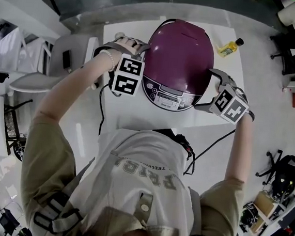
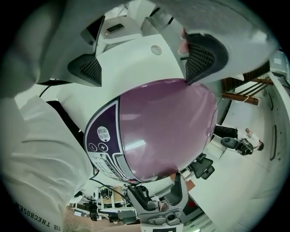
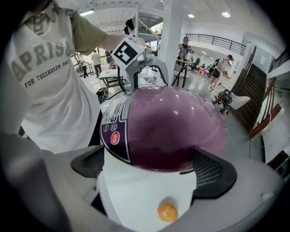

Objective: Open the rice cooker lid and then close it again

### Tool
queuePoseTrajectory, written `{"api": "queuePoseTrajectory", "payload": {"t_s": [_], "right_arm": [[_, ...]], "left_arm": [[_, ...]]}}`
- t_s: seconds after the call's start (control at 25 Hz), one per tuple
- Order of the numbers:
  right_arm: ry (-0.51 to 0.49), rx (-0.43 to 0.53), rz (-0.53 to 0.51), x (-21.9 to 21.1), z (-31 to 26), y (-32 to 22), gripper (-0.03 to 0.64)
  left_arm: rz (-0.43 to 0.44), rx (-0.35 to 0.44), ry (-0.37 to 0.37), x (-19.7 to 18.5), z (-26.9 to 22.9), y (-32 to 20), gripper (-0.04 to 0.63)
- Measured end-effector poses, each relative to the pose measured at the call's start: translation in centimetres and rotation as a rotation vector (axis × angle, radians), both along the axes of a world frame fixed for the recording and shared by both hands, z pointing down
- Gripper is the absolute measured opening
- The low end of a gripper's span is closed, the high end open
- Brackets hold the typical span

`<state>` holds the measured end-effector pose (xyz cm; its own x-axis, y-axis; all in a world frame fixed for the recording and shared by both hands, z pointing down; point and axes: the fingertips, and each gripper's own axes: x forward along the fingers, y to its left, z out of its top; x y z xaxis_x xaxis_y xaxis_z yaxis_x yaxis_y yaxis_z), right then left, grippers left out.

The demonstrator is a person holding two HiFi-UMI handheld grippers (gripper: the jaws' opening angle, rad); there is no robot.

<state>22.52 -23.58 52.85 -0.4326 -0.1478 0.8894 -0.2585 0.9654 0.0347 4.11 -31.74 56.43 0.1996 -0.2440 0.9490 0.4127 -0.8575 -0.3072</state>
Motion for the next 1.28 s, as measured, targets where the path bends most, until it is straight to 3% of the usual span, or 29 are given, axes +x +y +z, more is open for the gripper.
{"api": "queuePoseTrajectory", "payload": {"t_s": [0.4, 0.64, 0.8, 0.92, 1.16, 1.28], "right_arm": [[0.096, -0.008, -0.043, 0.8, 0.8, 0.3, 0.58], [0.011, -0.008, -0.019, 0.3, 0.2, 0.4, 0.58], [-0.071, 0.057, 0.059, 0.2, -1.5, -0.6, 0.58], [-0.205, 0.138, 0.147, 0.2, -4.5, -1.3, 0.58], [-0.523, 0.395, 0.397, 0.6, -10.8, -2.7, 0.578], [-0.613, 0.529, 0.499, 0.7, -12.7, -2.4, 0.578]], "left_arm": [[0.018, 0.006, -0.054, -0.3, 0.2, 0.0, 0.598], [-0.024, -0.042, 0.026, 0.0, -0.1, 0.3, 0.597], [-0.087, -0.065, 0.127, 0.2, -1.9, -0.1, 0.597], [-0.126, -0.088, 0.247, 0.5, -4.4, 0.2, 0.597], [-0.195, -0.1, 0.504, 0.3, -8.8, 0.7, 0.595], [-0.275, -0.136, 0.675, -0.2, -10.9, 0.9, 0.594]]}}
